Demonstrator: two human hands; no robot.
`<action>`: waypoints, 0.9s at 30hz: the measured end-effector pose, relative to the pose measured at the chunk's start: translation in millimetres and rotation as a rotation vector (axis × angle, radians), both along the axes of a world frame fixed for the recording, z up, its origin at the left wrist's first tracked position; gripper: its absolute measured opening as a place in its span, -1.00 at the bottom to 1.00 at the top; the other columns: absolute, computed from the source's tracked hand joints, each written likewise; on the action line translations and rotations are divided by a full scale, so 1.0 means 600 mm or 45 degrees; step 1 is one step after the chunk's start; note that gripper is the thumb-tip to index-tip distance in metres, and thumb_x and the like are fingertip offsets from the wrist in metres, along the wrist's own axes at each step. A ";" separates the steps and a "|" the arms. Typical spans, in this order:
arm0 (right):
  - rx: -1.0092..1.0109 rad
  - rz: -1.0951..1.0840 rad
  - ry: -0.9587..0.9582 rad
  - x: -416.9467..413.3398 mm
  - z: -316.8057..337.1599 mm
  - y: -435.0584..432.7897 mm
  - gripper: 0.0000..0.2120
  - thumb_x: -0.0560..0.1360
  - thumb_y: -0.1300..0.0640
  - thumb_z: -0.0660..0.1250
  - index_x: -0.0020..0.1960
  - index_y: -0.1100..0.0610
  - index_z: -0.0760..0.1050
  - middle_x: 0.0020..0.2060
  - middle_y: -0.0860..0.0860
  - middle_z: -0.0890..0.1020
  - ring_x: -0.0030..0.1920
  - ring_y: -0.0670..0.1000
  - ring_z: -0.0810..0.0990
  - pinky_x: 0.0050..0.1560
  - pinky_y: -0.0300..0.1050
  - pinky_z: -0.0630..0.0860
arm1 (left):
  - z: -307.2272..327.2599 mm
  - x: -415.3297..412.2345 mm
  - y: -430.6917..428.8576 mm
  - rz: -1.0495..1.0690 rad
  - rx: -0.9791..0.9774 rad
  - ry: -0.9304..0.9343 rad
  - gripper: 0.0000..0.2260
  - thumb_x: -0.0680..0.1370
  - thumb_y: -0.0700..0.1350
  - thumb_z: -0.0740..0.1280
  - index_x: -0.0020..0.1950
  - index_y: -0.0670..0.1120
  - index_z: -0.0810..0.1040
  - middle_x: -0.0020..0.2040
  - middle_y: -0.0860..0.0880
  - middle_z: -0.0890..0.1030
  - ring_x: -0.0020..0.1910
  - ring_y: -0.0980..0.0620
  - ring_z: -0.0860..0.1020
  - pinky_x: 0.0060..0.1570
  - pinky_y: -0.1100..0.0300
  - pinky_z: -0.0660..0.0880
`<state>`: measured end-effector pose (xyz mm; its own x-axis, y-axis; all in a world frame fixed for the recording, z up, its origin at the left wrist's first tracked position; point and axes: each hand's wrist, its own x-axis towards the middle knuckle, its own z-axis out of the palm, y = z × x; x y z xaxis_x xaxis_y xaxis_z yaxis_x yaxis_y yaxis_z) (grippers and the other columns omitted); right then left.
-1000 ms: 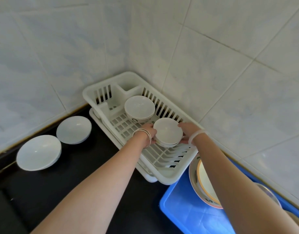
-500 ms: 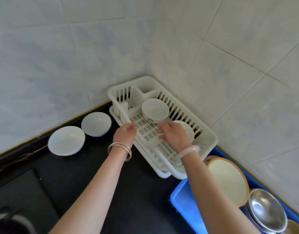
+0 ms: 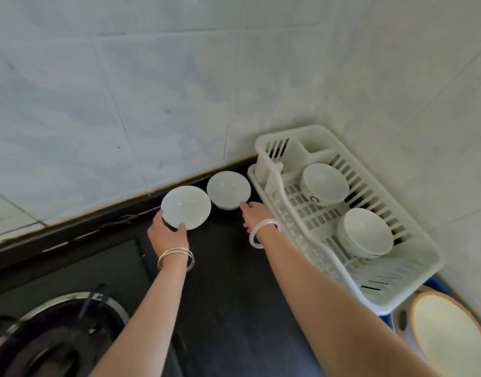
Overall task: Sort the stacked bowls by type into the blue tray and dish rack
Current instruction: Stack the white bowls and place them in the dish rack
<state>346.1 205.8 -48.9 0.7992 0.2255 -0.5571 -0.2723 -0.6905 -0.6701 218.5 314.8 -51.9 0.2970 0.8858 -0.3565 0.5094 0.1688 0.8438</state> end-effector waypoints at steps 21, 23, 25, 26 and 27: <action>0.247 -0.114 -0.036 0.028 0.052 0.041 -0.92 0.47 0.31 0.27 -0.13 0.23 0.54 -0.17 0.14 0.66 -0.33 -0.05 0.62 -0.20 -0.10 0.65 | -0.057 0.003 0.038 0.223 -0.532 -0.504 -0.61 0.54 -0.25 0.20 0.35 -0.01 0.39 0.30 -0.09 0.48 0.26 -0.12 0.48 0.24 0.00 0.46; 0.218 -0.072 -0.050 0.011 0.055 0.054 -0.91 0.47 0.30 0.27 -0.18 0.23 0.54 -0.25 0.14 0.66 -0.31 0.01 0.66 -0.06 0.02 0.65 | -0.051 0.003 0.040 0.259 -0.588 -0.531 -0.67 0.56 -0.18 0.17 0.32 0.01 0.43 0.25 -0.06 0.48 0.21 -0.10 0.50 0.20 0.06 0.47; 0.172 -0.048 -0.088 -0.002 0.054 0.068 -0.88 0.47 0.27 0.27 -0.22 0.20 0.53 -0.30 0.15 0.67 -0.29 0.08 0.69 -0.04 0.05 0.64 | -0.047 0.001 0.044 0.284 -0.638 -0.553 -0.70 0.57 -0.11 0.15 0.28 0.03 0.46 0.20 -0.03 0.49 0.14 -0.08 0.51 0.17 0.06 0.47; 0.134 -0.019 -0.115 -0.007 0.053 0.074 -0.88 0.47 0.25 0.28 -0.23 0.18 0.53 -0.29 0.17 0.68 -0.28 0.10 0.70 -0.04 0.05 0.64 | -0.045 0.001 0.046 0.297 -0.660 -0.565 -0.71 0.57 -0.08 0.15 0.27 0.03 0.46 0.18 -0.03 0.50 0.12 -0.08 0.51 0.15 0.05 0.47; 0.096 0.011 -0.140 -0.012 0.053 0.080 -0.88 0.47 0.24 0.28 -0.22 0.19 0.53 -0.29 0.18 0.69 -0.28 0.10 0.71 -0.05 0.04 0.65 | -0.044 0.000 0.047 0.308 -0.677 -0.576 -0.72 0.57 -0.06 0.15 0.26 0.02 0.47 0.17 -0.02 0.50 0.11 -0.08 0.50 0.13 0.05 0.47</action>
